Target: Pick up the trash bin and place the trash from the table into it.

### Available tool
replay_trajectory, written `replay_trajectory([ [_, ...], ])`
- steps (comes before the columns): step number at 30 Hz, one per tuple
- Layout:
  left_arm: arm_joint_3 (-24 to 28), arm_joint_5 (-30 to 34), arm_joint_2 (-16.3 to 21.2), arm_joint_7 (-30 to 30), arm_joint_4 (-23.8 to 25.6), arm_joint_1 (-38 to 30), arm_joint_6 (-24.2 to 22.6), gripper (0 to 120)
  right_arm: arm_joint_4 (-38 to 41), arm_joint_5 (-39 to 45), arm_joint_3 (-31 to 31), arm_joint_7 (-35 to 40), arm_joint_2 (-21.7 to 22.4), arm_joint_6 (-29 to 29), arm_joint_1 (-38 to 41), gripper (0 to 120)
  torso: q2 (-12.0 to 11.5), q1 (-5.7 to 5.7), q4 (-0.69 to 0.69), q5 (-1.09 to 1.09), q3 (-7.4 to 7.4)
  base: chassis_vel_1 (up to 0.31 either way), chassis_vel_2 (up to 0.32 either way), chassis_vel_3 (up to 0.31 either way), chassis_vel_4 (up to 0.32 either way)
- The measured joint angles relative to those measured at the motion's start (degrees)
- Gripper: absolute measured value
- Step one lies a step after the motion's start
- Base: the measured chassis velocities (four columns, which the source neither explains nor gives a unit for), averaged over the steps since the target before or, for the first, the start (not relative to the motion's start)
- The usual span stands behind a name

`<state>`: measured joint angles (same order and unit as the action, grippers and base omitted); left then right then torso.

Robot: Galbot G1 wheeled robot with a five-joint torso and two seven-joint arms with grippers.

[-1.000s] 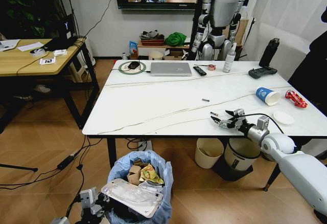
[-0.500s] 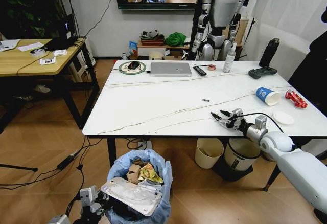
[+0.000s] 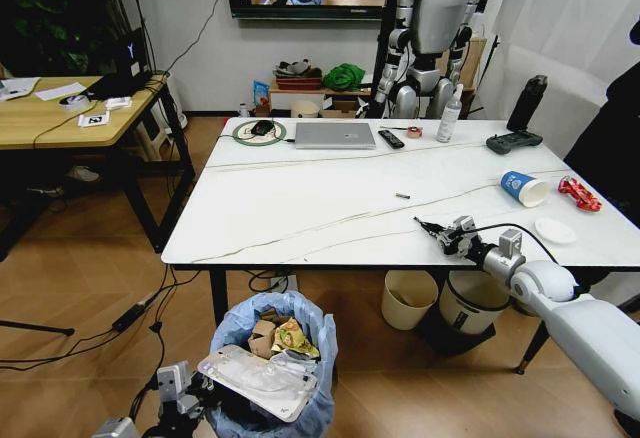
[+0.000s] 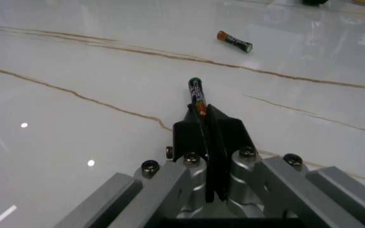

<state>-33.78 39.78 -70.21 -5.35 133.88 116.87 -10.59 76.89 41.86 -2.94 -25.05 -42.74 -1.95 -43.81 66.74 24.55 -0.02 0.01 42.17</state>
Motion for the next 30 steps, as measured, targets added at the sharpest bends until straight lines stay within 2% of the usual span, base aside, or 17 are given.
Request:
replay_trajectory([
  [2, 0.1, 0.1, 0.2, 0.0, 0.0, -0.1, 0.0, 0, 1.4, 1.3, -0.7, -0.9, 0.1, 1.1, -0.5, 0, 0.0, 0.01, 0.0, 0.04, 0.01, 0.0, 0.0, 0.0, 0.0],
  [5, 0.1, 0.2, 0.3, 0.0, -0.1, -0.1, 0.0, 0, 5.0, 5.6, -1.7, -3.5, 0.9, 2.6, -1.8, 0, 0.0, 0.01, 0.02, -0.02, 0.01, 0.0, 0.0, 0.0, 0.0],
  [11, 0.1, 0.5, 0.5, 0.0, -0.2, -0.1, 0.0, 0, 22.4, 15.9, -0.7, -14.2, 3.7, 6.6, -7.1, 0, 0.0, 0.0, 0.01, -0.04, -0.01, 0.0, 0.0, 0.0, 0.0],
  [12, 0.1, 0.5, 0.5, 0.0, -0.2, -0.1, 0.0, 0, 22.4, 15.9, -0.7, -14.2, 3.7, 6.6, -7.1, 0, 0.0, 0.0, 0.01, -0.04, -0.01, 0.0, 0.0, 0.0, 0.0],
  [17, -0.1, 0.5, 0.1, 0.0, 0.1, 0.0, 0.0, 0, 30.2, 15.9, 6.3, -19.6, 4.7, 9.6, -8.2, 0, 0.0, 0.0, 0.02, -0.03, -0.01, 0.0, 0.0, 0.0, 0.0],
  [24, -0.1, 0.3, -0.6, 0.0, 0.4, 0.1, 0.0, 0, 30.7, 12.0, 15.3, -20.6, 4.5, 12.8, -7.2, 0, 0.0, 0.0, 0.01, -0.02, -0.01, 0.0, 0.0, 0.0, 0.0],
  [30, 0.0, 0.2, -0.9, 0.1, 0.3, 0.0, 0.0, 0, 29.9, 8.3, 19.7, -19.0, 3.3, 14.9, -6.3, 0, 0.0, 0.0, 0.02, -0.02, -0.01, 0.0, 0.0, 0.0, 0.0],
])
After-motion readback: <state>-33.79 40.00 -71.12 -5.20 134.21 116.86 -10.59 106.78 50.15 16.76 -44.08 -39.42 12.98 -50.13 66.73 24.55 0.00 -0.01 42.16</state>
